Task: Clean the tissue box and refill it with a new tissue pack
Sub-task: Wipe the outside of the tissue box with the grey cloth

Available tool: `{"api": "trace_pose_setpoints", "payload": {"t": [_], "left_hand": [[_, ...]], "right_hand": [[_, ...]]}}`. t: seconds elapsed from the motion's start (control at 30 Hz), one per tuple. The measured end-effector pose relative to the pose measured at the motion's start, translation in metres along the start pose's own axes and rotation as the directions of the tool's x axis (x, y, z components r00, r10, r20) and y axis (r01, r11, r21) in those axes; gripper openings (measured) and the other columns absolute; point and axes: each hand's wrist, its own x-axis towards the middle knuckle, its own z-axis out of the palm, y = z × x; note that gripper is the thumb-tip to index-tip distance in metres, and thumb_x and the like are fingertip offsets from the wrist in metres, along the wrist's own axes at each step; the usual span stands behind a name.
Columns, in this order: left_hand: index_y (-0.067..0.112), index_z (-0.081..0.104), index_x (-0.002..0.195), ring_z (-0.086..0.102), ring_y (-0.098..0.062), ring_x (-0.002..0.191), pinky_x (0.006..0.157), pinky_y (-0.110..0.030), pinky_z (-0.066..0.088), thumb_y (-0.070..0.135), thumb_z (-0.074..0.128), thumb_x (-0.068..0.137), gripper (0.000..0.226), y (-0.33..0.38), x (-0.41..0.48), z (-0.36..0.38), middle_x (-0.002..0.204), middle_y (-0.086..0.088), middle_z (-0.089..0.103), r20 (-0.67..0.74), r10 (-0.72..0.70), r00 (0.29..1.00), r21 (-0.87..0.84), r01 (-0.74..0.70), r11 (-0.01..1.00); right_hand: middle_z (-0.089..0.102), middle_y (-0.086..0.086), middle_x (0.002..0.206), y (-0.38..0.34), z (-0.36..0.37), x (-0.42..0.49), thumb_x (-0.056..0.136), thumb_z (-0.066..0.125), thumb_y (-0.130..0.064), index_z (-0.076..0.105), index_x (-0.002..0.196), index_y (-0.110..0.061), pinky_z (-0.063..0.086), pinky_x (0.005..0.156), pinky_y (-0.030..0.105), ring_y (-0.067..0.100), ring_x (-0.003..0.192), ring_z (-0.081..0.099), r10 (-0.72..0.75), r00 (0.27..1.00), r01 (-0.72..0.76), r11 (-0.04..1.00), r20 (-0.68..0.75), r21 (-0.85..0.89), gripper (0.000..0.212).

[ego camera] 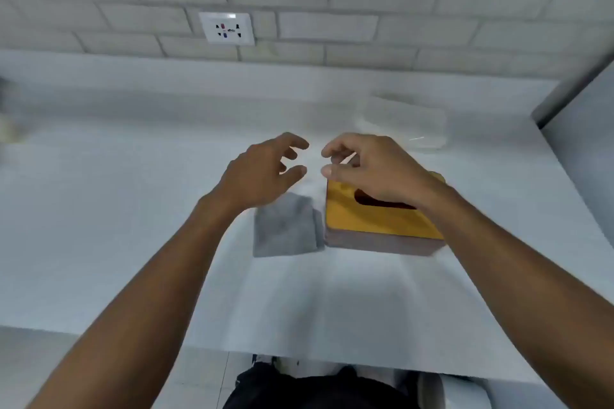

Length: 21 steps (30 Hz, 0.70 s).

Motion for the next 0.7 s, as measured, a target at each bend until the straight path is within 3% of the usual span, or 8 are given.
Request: {"api": "trace_pose_setpoints", "payload": {"t": [0.17,0.23,0.37,0.43,0.5,0.57,0.63,0.7], "left_hand": [[0.042,0.05,0.139,0.065,-0.019,0.114,0.087,-0.037,0.048,0.051,0.065,0.096,0.046,-0.062,-0.007,0.016,0.135,0.01,0.062,0.133,-0.219,0.967,0.202,0.19,0.961],[0.038,0.049,0.142,0.062,-0.025,0.12,0.086,-0.036,0.044,0.056,0.066,0.093,0.055,-0.082,-0.002,0.027,0.14,0.005,0.059,0.165,-0.288,0.943,0.237,0.246,0.94],[0.028,0.051,0.142,0.062,-0.03,0.119,0.091,-0.041,0.049,0.061,0.07,0.089,0.066,-0.108,0.006,0.043,0.135,-0.001,0.061,0.217,-0.314,0.924,0.221,0.266,0.938],[0.026,0.058,0.131,0.064,-0.03,0.111,0.085,-0.038,0.05,0.051,0.07,0.09,0.049,-0.116,0.012,0.046,0.125,-0.001,0.066,0.234,-0.309,0.922,0.176,0.272,0.946],[0.028,0.061,0.111,0.065,-0.029,0.1,0.076,-0.034,0.047,0.037,0.065,0.092,0.022,-0.119,0.015,0.047,0.111,-0.001,0.071,0.254,-0.3,0.92,0.127,0.275,0.953],[0.029,0.058,0.097,0.066,-0.026,0.092,0.072,-0.032,0.046,0.035,0.066,0.092,0.012,-0.121,0.016,0.047,0.096,0.002,0.071,0.268,-0.282,0.921,0.028,0.285,0.958],[0.027,0.057,0.092,0.063,-0.021,0.081,0.068,-0.035,0.049,0.03,0.071,0.089,0.014,-0.121,0.016,0.047,0.085,0.005,0.068,0.287,-0.272,0.918,-0.215,0.338,0.916],[0.024,0.057,0.094,0.062,-0.02,0.075,0.069,-0.042,0.056,0.02,0.072,0.088,0.016,-0.12,0.013,0.047,0.084,-0.001,0.067,0.32,-0.288,0.902,-0.454,0.413,0.79]], "right_hand": [[0.065,-0.014,0.104,-0.014,0.085,-0.011,0.093,0.062,-0.036,0.062,0.113,-0.032,0.053,0.074,0.03,0.005,0.086,0.061,0.074,0.991,-0.056,0.986,0.115,-0.154,0.021],[0.063,-0.009,0.115,-0.018,0.11,-0.015,0.096,0.056,-0.035,0.059,0.119,-0.029,0.054,0.081,0.038,0.014,0.096,0.061,0.097,0.992,-0.076,0.971,0.082,-0.229,0.024],[0.059,-0.002,0.127,-0.021,0.148,-0.003,0.098,0.051,-0.031,0.052,0.131,-0.022,0.05,0.081,0.037,0.024,0.104,0.061,0.16,0.987,-0.16,0.943,-0.026,-0.292,0.034],[0.057,0.0,0.127,-0.017,0.166,0.006,0.095,0.055,-0.037,0.05,0.13,-0.02,0.048,0.082,0.036,0.025,0.112,0.055,0.221,0.975,-0.202,0.899,0.004,-0.389,0.04],[0.05,-0.001,0.134,-0.011,0.181,0.012,0.087,0.063,-0.051,0.045,0.134,-0.019,0.049,0.085,0.037,0.023,0.122,0.046,0.28,0.958,-0.212,0.834,0.06,-0.509,0.06],[0.045,-0.002,0.137,-0.004,0.193,0.013,0.079,0.066,-0.062,0.042,0.138,-0.019,0.047,0.084,0.035,0.023,0.124,0.041,0.266,0.963,-0.2,0.81,0.041,-0.551,0.077],[0.045,-0.003,0.138,0.0,0.201,0.013,0.074,0.064,-0.072,0.042,0.14,-0.019,0.043,0.091,0.034,0.022,0.126,0.04,0.203,0.979,-0.173,0.837,0.002,-0.519,0.087],[0.045,-0.004,0.143,0.002,0.205,0.012,0.066,0.058,-0.084,0.04,0.144,-0.017,0.039,0.102,0.036,0.02,0.131,0.039,0.169,0.986,-0.152,0.874,-0.005,-0.462,0.104]]}}
